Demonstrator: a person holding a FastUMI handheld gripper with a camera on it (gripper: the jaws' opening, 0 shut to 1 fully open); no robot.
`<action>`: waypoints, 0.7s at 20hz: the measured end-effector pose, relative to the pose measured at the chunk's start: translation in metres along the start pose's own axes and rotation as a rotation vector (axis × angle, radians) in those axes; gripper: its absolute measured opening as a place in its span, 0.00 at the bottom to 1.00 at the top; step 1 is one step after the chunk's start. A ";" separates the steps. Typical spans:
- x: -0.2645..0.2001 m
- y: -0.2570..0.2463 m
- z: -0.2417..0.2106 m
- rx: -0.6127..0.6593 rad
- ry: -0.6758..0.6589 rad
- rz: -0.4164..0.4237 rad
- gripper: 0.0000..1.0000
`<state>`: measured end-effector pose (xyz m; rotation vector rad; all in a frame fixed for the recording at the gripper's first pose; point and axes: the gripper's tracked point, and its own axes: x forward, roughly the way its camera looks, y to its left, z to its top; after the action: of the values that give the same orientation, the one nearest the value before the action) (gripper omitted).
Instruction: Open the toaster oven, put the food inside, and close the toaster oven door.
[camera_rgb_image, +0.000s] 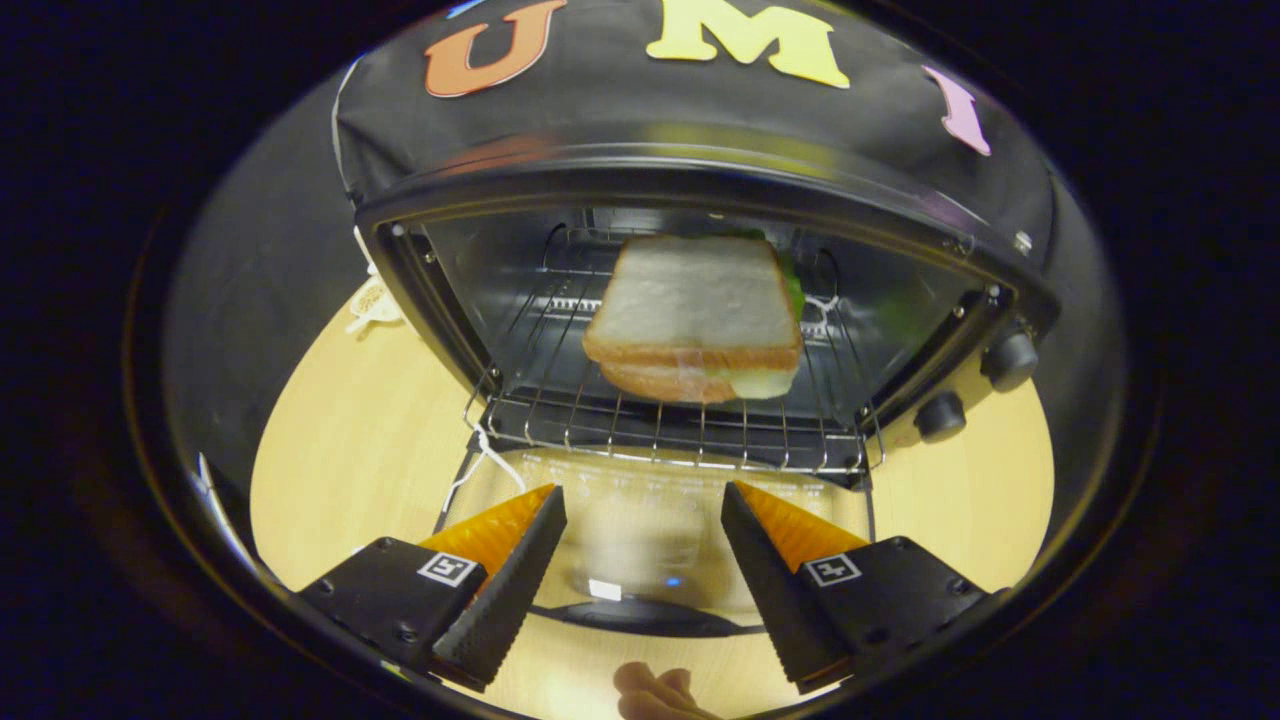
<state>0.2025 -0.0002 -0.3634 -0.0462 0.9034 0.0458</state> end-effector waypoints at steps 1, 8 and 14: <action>-0.006 0.003 -0.002 0.023 -0.011 0.019 1.00; -0.049 0.005 -0.032 0.054 -0.189 -0.013 1.00; -0.043 -0.003 -0.076 0.129 -0.245 -0.087 1.00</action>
<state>0.1170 -0.0087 -0.3766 0.0397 0.6568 -0.0865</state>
